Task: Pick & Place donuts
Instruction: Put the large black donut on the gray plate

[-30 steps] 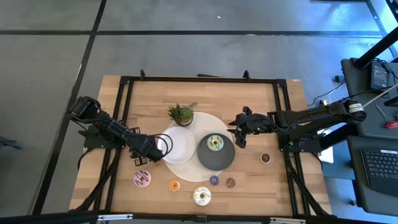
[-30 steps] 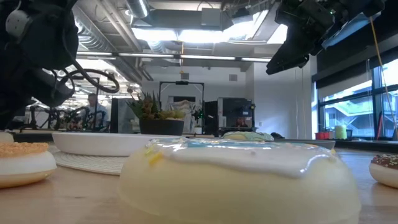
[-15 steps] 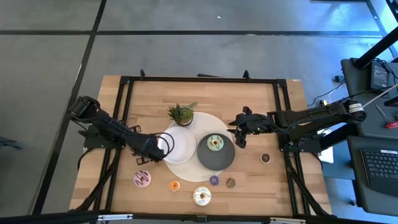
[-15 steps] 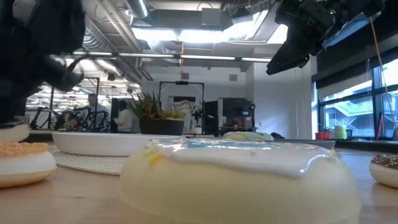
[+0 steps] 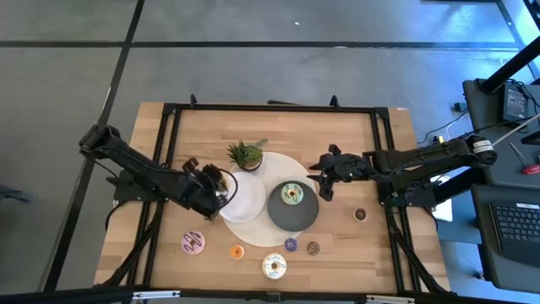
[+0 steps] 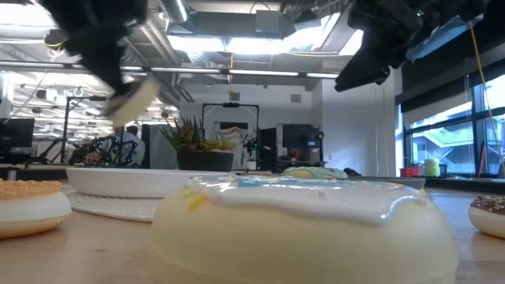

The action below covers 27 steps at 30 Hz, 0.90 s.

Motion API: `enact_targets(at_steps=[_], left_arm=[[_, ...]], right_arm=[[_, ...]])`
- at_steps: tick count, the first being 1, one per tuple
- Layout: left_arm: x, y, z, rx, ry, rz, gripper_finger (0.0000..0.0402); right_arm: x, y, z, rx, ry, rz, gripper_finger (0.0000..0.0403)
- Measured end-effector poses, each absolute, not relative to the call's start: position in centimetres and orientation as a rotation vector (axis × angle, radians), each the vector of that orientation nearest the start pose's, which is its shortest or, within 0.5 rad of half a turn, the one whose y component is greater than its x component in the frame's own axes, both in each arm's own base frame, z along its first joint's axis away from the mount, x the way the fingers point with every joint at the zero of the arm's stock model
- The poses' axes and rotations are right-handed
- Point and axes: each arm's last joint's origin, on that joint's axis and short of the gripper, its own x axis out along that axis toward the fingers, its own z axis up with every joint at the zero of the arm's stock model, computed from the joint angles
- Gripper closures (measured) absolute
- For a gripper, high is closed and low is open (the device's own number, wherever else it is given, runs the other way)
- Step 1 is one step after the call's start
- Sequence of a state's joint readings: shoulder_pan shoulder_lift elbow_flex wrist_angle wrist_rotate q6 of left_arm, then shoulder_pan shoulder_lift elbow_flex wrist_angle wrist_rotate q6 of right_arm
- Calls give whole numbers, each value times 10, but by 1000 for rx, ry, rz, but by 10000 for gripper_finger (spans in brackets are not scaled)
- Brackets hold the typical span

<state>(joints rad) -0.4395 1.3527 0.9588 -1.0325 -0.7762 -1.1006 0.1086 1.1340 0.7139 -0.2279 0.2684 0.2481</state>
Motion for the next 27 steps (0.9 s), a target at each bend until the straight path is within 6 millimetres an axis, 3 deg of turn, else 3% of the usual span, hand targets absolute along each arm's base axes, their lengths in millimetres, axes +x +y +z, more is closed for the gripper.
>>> enact_targets(at_steps=[6, 11, 19, 27], left_arm=[[250, -95, 244, -80, 444, 786, 363], [285, -107, 244, 3, 230, 844, 367], [315, -113, 223, 70, 152, 943, 367], [326, -119, 203, 37, 137, 931, 364]], right_arm=[[255, 22, 235, 5, 532, -116, 259], [278, 41, 223, -115, 440, -10, 259], [290, 68, 214, -242, 328, -218, 276], [295, 74, 205, -130, 311, -240, 287]])
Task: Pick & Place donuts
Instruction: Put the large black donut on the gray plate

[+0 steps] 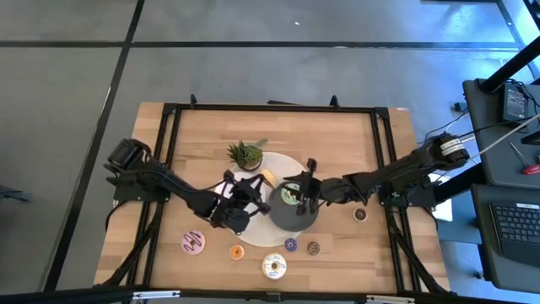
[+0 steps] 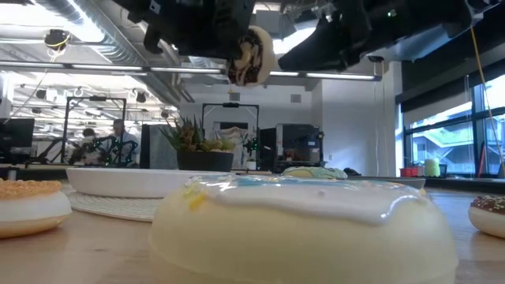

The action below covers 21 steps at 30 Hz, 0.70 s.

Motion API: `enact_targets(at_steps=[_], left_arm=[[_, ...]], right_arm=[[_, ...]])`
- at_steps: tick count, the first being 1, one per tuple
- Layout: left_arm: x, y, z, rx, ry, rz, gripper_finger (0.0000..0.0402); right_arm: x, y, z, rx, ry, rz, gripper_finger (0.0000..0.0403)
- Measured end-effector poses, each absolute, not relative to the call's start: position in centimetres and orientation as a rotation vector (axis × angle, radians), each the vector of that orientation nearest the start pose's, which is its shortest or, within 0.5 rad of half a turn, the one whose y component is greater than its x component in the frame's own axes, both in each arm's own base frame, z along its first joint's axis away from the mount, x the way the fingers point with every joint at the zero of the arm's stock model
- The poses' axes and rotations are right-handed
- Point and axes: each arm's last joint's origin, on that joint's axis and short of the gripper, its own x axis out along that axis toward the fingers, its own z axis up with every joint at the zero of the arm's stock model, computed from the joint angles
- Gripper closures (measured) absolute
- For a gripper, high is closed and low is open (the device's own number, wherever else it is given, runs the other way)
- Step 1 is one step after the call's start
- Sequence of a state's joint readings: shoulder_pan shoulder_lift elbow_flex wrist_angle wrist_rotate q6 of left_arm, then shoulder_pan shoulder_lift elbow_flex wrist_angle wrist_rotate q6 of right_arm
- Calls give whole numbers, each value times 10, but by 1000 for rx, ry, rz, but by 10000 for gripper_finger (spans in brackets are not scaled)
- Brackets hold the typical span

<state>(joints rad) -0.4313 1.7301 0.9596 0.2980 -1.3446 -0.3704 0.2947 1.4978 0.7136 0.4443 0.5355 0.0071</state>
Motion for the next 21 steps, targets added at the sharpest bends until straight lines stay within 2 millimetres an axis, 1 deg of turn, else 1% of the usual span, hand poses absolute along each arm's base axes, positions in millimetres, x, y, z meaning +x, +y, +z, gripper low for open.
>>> enact_targets(at_steps=[4, 6, 14, 17, 19, 21], left_arm=[[327, -121, 201, 11, 122, 926, 365], [327, -122, 201, 12, 122, 925, 364], [328, -117, 201, 2, 117, 940, 365], [329, -115, 201, -2, 113, 952, 367], [329, -114, 201, -3, 113, 953, 367], [329, -114, 201, -12, 108, 954, 366]], right_arm=[[296, 75, 203, -92, 314, -229, 284], [296, 75, 203, -72, 311, -233, 274], [296, 75, 203, -44, 311, -235, 185], [296, 77, 202, -75, 325, -148, 159], [297, 79, 202, -72, 328, -91, 149], [297, 80, 200, -84, 335, -70, 142]])
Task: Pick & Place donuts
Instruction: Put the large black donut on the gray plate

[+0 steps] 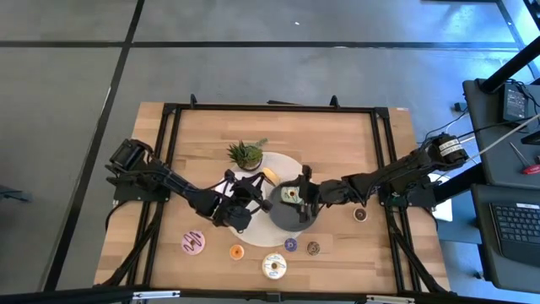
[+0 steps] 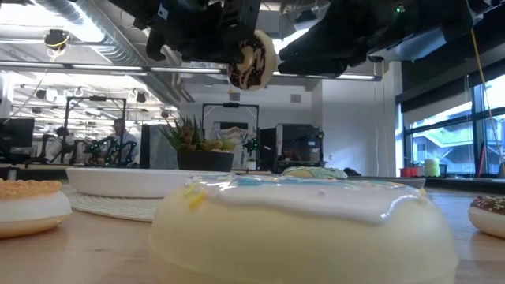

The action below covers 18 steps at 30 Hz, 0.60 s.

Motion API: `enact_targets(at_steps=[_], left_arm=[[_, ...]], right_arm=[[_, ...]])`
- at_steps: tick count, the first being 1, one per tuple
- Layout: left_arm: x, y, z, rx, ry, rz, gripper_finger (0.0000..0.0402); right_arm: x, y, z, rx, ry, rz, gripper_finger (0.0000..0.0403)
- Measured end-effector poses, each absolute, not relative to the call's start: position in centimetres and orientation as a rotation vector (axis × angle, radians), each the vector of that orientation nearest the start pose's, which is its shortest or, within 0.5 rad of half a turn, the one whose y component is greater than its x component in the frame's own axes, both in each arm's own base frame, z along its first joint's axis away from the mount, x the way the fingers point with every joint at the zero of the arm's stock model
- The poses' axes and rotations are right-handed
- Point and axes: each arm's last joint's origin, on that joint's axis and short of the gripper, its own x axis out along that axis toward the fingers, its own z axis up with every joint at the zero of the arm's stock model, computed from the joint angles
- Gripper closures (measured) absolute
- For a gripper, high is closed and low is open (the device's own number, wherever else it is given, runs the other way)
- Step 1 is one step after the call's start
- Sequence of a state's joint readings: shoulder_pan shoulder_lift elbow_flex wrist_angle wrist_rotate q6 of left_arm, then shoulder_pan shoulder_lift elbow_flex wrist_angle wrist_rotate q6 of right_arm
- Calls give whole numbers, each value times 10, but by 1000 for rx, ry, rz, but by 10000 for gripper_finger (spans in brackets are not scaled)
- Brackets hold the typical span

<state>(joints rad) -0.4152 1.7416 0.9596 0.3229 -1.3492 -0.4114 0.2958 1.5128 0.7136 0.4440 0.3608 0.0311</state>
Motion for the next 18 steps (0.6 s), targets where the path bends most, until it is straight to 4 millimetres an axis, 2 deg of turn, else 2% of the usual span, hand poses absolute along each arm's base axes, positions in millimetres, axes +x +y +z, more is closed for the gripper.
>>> enact_targets(at_steps=[4, 18], left_arm=[[329, -115, 201, -32, 101, 949, 363], [330, -115, 202, -50, 88, 945, 364]], right_arm=[[298, 80, 199, -124, 339, -68, 137], [299, 78, 203, -40, 283, -168, 137]])
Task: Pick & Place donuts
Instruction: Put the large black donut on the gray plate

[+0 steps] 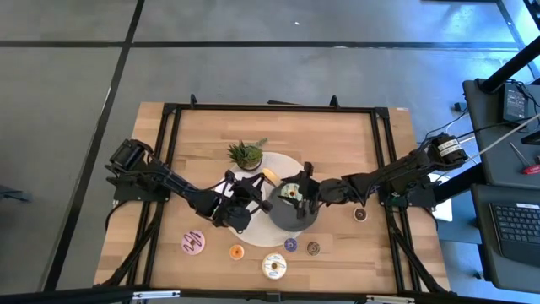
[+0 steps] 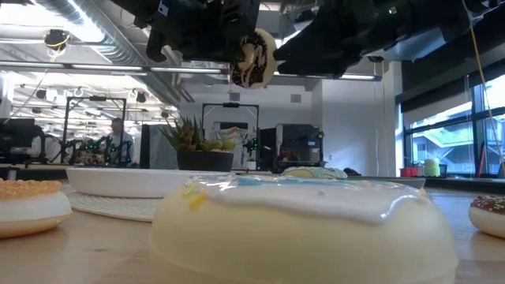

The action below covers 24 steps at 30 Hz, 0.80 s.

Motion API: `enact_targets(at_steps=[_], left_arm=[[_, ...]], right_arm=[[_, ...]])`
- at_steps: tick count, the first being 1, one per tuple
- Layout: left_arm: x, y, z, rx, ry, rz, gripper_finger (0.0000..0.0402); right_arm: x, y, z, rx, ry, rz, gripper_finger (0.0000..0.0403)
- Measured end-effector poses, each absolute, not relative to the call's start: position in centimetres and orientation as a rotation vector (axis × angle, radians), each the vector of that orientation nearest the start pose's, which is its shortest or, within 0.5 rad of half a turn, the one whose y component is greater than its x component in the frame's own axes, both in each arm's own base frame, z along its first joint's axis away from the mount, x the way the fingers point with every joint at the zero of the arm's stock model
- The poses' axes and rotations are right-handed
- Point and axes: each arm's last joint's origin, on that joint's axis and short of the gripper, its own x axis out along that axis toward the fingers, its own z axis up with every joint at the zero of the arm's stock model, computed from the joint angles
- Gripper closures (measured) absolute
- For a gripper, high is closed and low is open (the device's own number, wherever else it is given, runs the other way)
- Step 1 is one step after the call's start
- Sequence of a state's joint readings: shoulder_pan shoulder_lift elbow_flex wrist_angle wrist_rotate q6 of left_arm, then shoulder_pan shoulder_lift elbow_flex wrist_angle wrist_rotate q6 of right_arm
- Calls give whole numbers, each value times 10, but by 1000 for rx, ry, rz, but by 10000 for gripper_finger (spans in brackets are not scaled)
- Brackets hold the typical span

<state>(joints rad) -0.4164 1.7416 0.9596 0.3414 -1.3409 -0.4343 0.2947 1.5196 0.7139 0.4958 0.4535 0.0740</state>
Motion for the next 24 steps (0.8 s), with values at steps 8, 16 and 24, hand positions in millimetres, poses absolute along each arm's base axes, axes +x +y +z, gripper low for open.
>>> enact_targets(at_steps=[8, 16, 24], left_arm=[[330, -115, 202, -60, 87, 938, 365], [331, -116, 201, -83, 88, 914, 367], [331, -116, 201, -108, 76, 915, 365]], right_arm=[[301, 75, 209, -17, 222, -187, 144], [303, 69, 209, 9, 221, -207, 189], [303, 68, 209, 10, 222, -209, 234]])
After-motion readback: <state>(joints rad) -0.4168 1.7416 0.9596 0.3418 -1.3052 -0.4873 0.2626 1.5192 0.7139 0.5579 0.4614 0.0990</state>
